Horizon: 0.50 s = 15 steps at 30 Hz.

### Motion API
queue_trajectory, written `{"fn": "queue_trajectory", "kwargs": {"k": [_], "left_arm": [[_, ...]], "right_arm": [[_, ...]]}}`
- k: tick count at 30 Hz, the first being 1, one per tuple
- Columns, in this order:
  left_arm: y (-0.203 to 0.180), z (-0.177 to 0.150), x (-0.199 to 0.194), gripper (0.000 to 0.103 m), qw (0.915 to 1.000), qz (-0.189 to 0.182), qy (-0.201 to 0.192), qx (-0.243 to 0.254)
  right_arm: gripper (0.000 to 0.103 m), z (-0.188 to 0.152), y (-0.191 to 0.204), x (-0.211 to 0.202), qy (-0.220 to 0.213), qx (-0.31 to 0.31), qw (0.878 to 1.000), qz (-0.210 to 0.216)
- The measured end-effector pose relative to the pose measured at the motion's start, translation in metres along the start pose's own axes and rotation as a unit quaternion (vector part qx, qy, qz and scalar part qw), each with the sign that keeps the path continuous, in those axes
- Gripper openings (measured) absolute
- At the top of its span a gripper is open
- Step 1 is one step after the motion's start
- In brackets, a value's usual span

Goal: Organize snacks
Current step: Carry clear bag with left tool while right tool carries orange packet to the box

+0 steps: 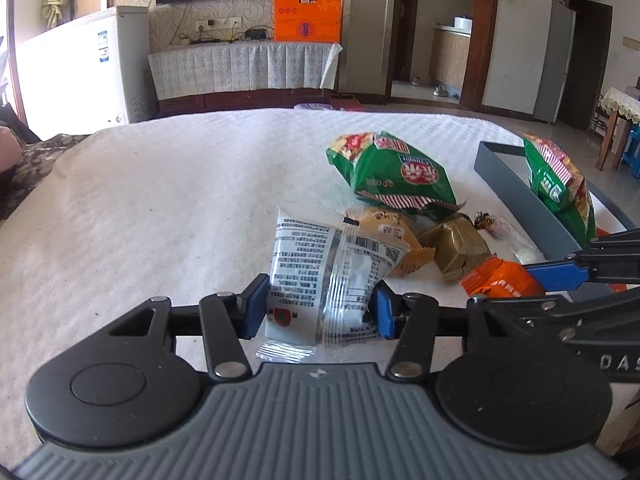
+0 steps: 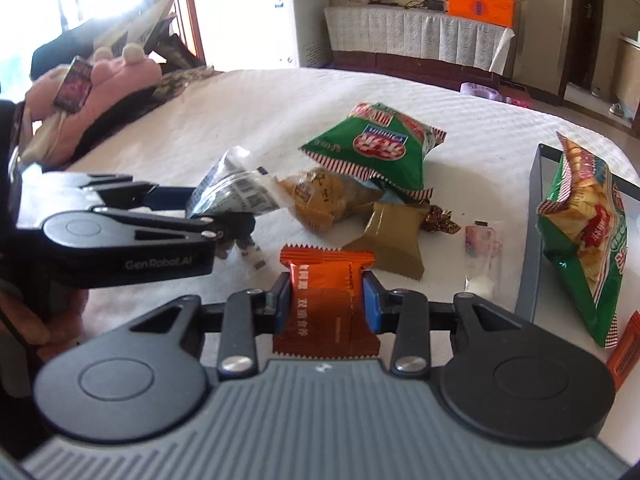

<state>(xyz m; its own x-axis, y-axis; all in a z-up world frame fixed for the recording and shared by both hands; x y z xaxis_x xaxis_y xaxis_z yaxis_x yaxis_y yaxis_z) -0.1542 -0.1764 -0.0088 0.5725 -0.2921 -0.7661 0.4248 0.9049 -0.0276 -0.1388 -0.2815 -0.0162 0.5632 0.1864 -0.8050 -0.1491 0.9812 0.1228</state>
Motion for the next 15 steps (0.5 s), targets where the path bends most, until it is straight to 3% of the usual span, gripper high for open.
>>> {"fn": "queue_trajectory", "kwargs": {"k": [6, 15], "left_arm": [[-0.006, 0.007, -0.014, 0.058, 0.9998, -0.002, -0.021, 0.005], [-0.022, 0.011, -0.018, 0.058, 0.9994, -0.005, -0.028, 0.020]], "right_arm": [[0.040, 0.006, -0.003, -0.022, -0.039, 0.029, 0.999, 0.022], [0.040, 0.004, -0.014, -0.036, -0.057, 0.047, 0.997, 0.028]]}}
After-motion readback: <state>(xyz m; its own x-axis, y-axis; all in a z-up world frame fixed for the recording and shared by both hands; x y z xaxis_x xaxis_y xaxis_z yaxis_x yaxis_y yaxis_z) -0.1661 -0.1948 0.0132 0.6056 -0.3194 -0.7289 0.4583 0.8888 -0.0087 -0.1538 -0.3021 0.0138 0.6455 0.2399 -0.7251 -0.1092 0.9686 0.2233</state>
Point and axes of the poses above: each gripper's, at about its wrist camera, not at the fingertips, and x roughly the way its jaws point, y to its left, z to its top, the point moved 6 cm from there along x, roughly the way its jaws point, and after that the axes turned 14 degrees about y, right-handed, at the moved point
